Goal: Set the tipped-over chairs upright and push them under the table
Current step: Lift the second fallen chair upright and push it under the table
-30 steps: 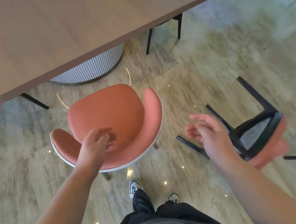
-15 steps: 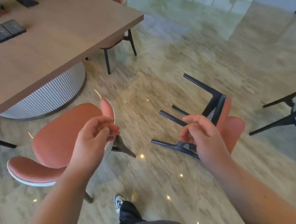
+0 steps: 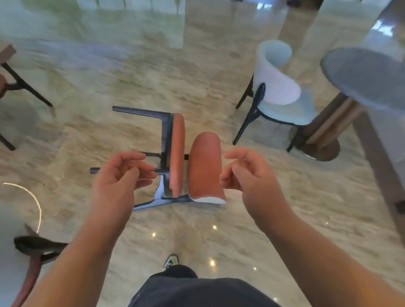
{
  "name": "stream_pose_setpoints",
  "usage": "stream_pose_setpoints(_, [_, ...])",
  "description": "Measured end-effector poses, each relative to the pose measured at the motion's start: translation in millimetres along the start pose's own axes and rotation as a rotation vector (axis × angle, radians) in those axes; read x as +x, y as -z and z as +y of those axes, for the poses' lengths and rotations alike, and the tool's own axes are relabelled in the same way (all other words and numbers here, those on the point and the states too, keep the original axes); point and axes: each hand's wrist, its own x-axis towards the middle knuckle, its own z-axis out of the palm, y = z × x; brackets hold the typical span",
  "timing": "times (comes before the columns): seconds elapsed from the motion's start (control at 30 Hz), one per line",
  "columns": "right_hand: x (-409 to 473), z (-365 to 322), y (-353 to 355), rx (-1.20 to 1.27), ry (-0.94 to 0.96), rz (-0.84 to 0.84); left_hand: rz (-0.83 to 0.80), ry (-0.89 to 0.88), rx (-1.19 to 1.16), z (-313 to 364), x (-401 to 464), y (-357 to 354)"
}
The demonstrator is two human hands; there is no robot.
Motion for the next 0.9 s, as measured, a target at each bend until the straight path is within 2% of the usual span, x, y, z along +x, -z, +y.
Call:
stream_pose_setpoints(0.17, [39.7,14.7,54.8,0.032,-0.04,0.086,-0.094,-0.006,0.01,-1.2,42.3,-68.1])
stream_pose_setpoints(0.33, [117.4,31.1,96.4,0.024,-0.072,0.106,-0.088,0.024,0.031,-16.1,106.4,-127.1])
stream_pose_setpoints(0.67, [331.7,18.6,149.0,-0.093,-0.085,-0.077,0.031,0.124,0.049,-20.3,270.1,-232.9])
stream_pose_setpoints(0.9, [451.0,18.6,191.0,-0.112,-0.072,-0.17,0.143,0.149,0.064,-14.9,337.8,-290.3])
